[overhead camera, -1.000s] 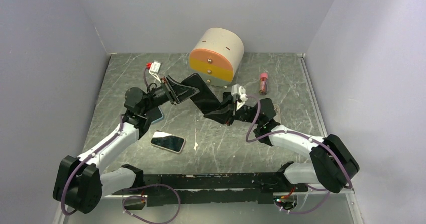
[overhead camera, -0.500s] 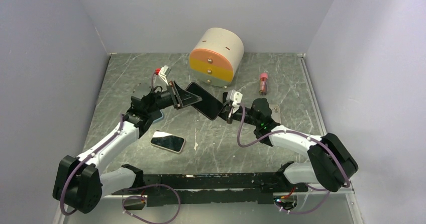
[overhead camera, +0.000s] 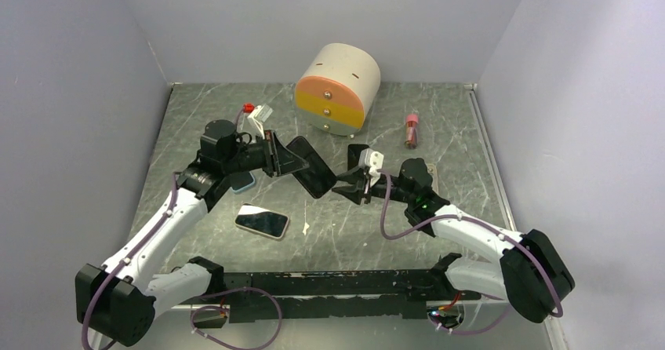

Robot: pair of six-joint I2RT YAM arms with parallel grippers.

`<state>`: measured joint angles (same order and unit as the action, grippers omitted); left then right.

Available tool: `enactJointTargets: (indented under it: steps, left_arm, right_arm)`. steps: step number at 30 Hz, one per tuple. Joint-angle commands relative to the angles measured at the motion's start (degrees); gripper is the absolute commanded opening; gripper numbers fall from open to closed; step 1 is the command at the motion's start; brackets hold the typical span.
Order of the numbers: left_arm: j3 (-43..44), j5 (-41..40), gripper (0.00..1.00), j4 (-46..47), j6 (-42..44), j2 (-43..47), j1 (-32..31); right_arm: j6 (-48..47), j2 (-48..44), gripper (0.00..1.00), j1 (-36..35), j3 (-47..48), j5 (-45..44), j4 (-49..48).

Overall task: Take the phone out of the phone case
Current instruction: Remove the phone case from the phone.

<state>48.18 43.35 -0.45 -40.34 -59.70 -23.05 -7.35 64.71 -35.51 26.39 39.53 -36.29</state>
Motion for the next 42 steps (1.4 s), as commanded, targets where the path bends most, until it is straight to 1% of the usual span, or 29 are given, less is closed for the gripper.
enactJointTargets:
  steps: [1, 5, 8, 15, 23, 27, 33, 39, 41, 42]
  left_arm:
    - [6.52, 5.99, 0.03, -7.98, 11.91, 0.76, 0.2]
    - [9.6, 10.34, 0.03, -13.79, 18.46, -1.33, 0.2]
    - [11.5, 13.63, 0.03, -17.35, 22.78, -2.6, 0.19]
    - [14.65, 13.05, 0.03, -25.18, 31.98, -3.66, 0.15]
    - [15.62, 13.27, 0.03, -28.14, 37.32, -3.76, 0.11]
    - [15.07, 15.1, 0.03, -27.86, 38.32, -3.06, 0.02]
    - [14.79, 16.46, 0.03, -27.76, 38.92, -2.06, 0.02]
    - [14.85, 17.88, 0.03, -28.59, 39.63, -2.04, 0.02]
    - [14.79, 18.17, 0.02, -28.99, 39.63, -1.8, 0.02]
    - [14.89, 18.25, 0.03, -29.41, 41.13, -1.81, 0.02]
  right_arm:
    - [-1.24, -1.34, 0.43, 0.26, 0.77, 6.57, 4.76]
    - [-3.46, -1.66, 0.51, 0.26, 2.42, 8.94, 8.36]
    - [-4.46, -1.62, 0.53, 0.26, 3.39, 10.3, 9.57]
    - [-5.19, -1.49, 0.53, 0.22, 5.7, 14.45, 11.44]
    - [-7.79, 1.88, 0.49, -1.09, 11.59, 18.12, 18.15]
    - [-11.96, 2.79, 0.47, -1.56, 13.27, 20.61, 21.17]
    - [-18.03, 5.69, 0.43, -2.55, 17.15, 22.85, 29.65]
    - [-20.32, 6.79, 0.37, -3.26, 18.67, 22.09, 31.07]
    - [-20.75, 6.75, 0.33, -3.25, 18.84, 21.75, 30.85]
    - [-21.39, 6.81, 0.31, -3.3, 19.05, 21.8, 31.19]
